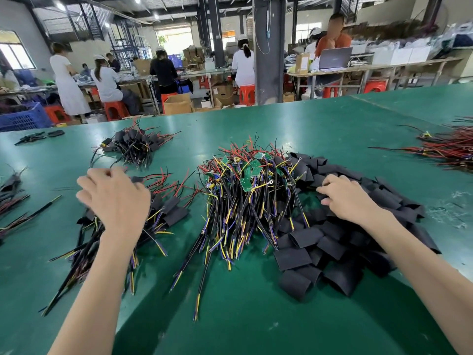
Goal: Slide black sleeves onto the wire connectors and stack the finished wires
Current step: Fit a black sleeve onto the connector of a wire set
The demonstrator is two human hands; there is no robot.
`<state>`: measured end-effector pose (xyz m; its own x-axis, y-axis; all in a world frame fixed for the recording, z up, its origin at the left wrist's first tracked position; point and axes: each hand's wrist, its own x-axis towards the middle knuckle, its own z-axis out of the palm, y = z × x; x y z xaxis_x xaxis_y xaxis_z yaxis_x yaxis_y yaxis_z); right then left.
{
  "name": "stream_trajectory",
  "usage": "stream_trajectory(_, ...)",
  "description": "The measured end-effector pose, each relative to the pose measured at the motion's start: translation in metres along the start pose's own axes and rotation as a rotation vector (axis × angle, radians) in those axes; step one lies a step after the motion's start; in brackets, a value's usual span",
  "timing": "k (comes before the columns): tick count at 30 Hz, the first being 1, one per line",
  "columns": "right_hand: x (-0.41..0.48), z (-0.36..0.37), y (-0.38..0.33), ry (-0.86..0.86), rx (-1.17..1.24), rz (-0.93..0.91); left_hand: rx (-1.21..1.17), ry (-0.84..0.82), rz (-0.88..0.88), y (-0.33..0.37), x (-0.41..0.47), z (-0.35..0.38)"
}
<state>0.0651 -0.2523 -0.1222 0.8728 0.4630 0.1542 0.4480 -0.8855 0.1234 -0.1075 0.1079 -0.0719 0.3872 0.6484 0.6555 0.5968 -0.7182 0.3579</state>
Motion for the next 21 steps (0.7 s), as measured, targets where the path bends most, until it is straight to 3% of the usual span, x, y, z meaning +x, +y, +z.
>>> stream_trajectory(3,0.001,0.001,0.0,-0.005,-0.053,-0.028,-0.155,-0.009,0.164,0.043,-0.007,-0.003)
stream_trajectory(7,0.001,0.001,0.0,-0.047,-0.073,-0.041,-0.339,-0.264,0.348,0.114,-0.025,0.008)
stream_trajectory(11,-0.001,0.0,-0.002,-0.06,-0.024,-0.032,-0.271,-0.49,0.426,0.162,-0.044,0.021)
stream_trajectory(21,-0.006,0.002,-0.006,0.041,0.022,-0.051,-0.414,-0.523,0.327,0.164,-0.028,0.003)
